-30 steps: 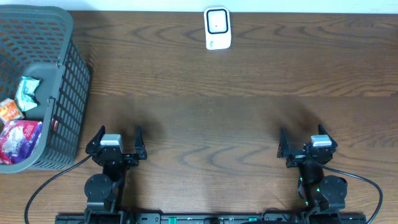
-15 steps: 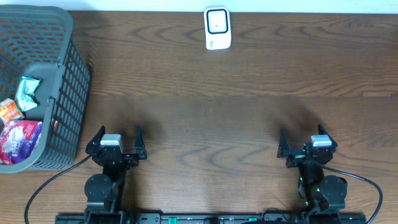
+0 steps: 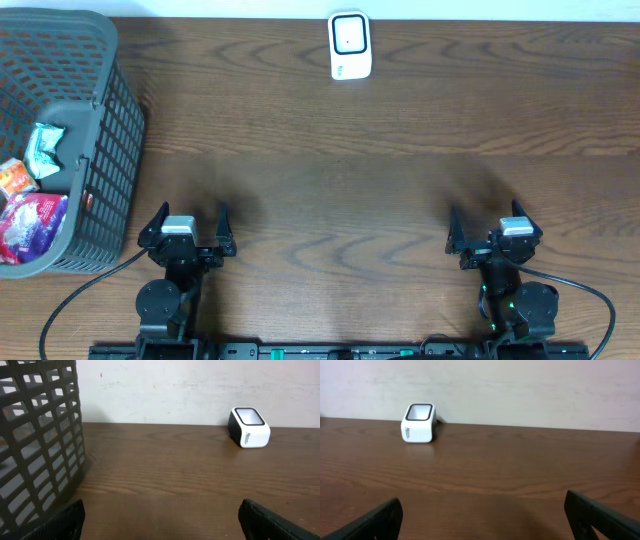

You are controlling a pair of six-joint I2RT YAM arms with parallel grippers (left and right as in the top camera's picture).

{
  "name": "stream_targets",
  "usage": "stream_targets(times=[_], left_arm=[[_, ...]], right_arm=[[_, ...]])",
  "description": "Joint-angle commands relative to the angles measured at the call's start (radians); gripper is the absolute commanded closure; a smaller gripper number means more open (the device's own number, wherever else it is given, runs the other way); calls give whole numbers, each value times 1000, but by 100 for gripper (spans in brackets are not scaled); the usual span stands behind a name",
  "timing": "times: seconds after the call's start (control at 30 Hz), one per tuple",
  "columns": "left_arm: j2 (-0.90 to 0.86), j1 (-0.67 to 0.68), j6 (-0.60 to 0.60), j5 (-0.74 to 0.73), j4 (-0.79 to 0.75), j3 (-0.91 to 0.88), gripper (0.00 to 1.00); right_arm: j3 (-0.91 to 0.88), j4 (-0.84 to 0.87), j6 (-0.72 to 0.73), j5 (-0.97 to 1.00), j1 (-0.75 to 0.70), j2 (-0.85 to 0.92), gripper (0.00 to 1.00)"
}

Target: Scan the item barcode

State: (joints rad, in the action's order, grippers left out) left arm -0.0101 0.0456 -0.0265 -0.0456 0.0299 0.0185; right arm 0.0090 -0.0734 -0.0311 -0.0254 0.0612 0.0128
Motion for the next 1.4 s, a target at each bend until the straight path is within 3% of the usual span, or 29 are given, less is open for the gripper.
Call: stream_targets(times=[0.0, 0.37, 0.57, 0.67, 0.8, 0.9, 1.03, 1.17, 1.37], left_arm=[[5, -4, 1, 31, 43, -14, 2], [5, -3, 16, 19, 40, -14, 2], [5, 0, 453, -238, 16, -14, 2], [5, 0, 595, -258, -21, -14, 2], [5, 0, 698, -299, -132, -14, 2], [5, 0, 698, -423, -306, -14, 2], [5, 0, 698, -468, -463, -3, 2], [3, -1, 678, -454, -466, 49, 2], [-70, -1, 520, -338, -449, 209, 2]], right_arm=[[-3, -2, -8, 5, 3, -2, 1], [-3, -2, -8, 5, 3, -2, 1], [-3, -2, -8, 5, 3, -2, 1], [-3, -2, -8, 5, 3, -2, 1], [-3, -2, -8, 5, 3, -2, 1], [-3, -2, -8, 5, 3, -2, 1], [-3, -2, -8, 5, 3, -2, 1], [-3, -2, -8, 5, 3, -2, 1], [-3, -2, -8, 5, 3, -2, 1]])
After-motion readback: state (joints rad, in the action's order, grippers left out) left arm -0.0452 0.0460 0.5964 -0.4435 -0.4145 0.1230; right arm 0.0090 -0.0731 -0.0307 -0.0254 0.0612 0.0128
